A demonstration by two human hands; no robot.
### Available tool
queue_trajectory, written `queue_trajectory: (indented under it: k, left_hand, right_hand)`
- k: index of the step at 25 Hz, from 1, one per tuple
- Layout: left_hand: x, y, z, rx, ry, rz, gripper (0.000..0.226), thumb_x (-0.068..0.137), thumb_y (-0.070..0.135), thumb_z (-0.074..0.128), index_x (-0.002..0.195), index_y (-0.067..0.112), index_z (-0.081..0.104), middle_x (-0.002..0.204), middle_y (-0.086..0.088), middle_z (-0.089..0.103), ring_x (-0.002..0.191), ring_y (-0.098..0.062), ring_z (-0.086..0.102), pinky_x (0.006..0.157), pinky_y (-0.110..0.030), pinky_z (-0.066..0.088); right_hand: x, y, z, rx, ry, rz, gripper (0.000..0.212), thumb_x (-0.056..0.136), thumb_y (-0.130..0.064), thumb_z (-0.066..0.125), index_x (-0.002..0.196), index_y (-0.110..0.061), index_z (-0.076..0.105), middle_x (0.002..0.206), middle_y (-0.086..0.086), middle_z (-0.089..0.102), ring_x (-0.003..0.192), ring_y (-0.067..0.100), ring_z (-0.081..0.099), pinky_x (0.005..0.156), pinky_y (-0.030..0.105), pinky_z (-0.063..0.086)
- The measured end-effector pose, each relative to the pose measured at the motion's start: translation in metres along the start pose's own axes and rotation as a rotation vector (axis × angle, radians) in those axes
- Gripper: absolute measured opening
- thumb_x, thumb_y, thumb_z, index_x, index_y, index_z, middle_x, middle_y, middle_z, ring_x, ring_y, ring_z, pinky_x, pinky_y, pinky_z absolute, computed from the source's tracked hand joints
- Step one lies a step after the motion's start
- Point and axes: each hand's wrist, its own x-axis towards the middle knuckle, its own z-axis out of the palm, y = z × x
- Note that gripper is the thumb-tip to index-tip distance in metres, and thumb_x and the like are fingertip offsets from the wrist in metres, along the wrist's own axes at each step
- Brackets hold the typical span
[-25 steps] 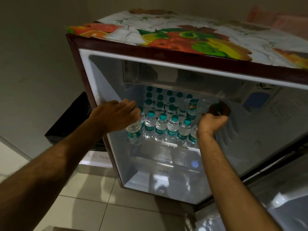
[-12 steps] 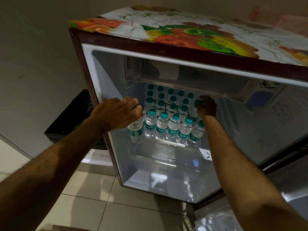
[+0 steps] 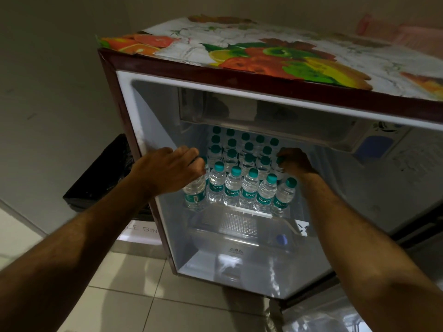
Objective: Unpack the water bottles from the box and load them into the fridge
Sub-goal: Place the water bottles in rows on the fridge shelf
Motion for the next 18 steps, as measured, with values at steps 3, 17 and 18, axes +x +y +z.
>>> queue_trajectory:
  k: [3,17,18]
  left_hand:
    - [0.0,0.0,0.001,-0.007,-0.017,-0.011,0.06,0.108,0.027,-0.002,0.088,0.006,0.051,0.073,-0.011,0.05,0.052,-0.021,0.051,0.038,-0.028,0.043]
    - [-0.001,0.001,-0.004,0.027,-0.073,-0.023,0.035,0.104,0.025,0.032,0.085,0.007,0.056,0.074,-0.009,0.05,0.052,-0.019,0.051,0.038,-0.026,0.041]
    - [0.0,0.001,-0.006,0.02,-0.071,-0.026,0.036,0.104,0.026,0.031,0.085,0.007,0.056,0.074,-0.01,0.051,0.052,-0.019,0.051,0.037,-0.027,0.042]
  right_hand:
    - [0.001,0.004,0.003,0.021,0.025,-0.003,0.019,0.092,-0.009,0.06,0.104,-0.019,0.069,0.117,0.008,0.068,0.103,0.026,0.065,0.082,0.029,0.046]
    - [-0.043,-0.046,0.017,0.391,0.429,0.186,0.023,0.094,-0.015,0.061,0.116,-0.014,0.068,0.123,0.007,0.066,0.113,0.024,0.062,0.085,0.019,0.041]
    - [-0.058,-0.054,0.019,0.459,0.474,0.157,0.015,0.094,-0.012,0.059,0.106,-0.014,0.068,0.109,0.006,0.068,0.1,0.023,0.066,0.08,0.024,0.047]
